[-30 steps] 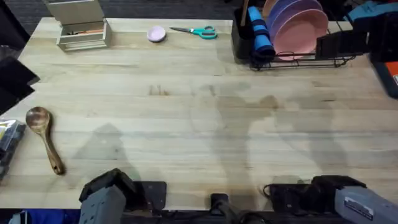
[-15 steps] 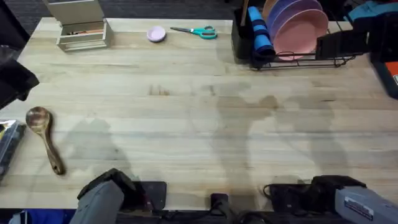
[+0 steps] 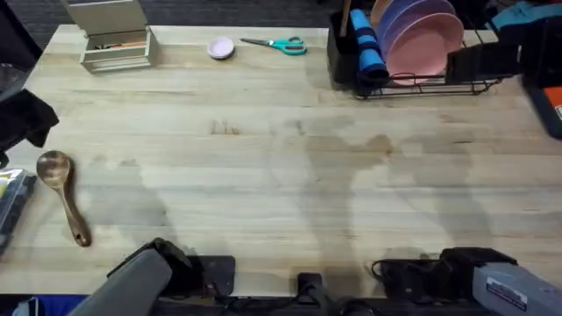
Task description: Pick up the spoon on the table one by one and put them onto the rack
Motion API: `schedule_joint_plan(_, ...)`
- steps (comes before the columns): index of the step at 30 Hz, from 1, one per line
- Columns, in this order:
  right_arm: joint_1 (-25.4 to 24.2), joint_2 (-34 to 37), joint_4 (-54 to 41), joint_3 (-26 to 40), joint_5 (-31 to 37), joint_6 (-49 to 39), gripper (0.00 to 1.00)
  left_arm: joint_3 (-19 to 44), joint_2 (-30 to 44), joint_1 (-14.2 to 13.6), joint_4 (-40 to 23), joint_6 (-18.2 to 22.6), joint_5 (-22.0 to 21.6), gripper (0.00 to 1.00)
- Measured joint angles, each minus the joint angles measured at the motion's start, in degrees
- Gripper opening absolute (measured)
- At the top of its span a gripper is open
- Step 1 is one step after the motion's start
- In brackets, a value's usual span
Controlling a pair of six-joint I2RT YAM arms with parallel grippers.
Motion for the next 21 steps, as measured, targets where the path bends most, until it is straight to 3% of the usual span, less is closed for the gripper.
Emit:
schedule_joint_plan(10, 0.00, 0.00, 0.02, 0.00, 0.00, -0.80, 0.996, 0.00, 11.35, 6.37, 2.94, -2.88, 0.02, 0.992)
schedule_joint_plan(12, 0.00, 0.00, 0.00, 0.00, 0.00, -4.98, 0.996, 0.00, 15.66, 6.49, 6.55, -1.26, 0.20, 0.991)
schedule_joint_plan(21, 0.00, 0.00, -0.07, 0.00, 0.39, -9.03, 0.995, 0.00, 17.18, 6.99, 12.22, 12.02, 5.66, 0.993)
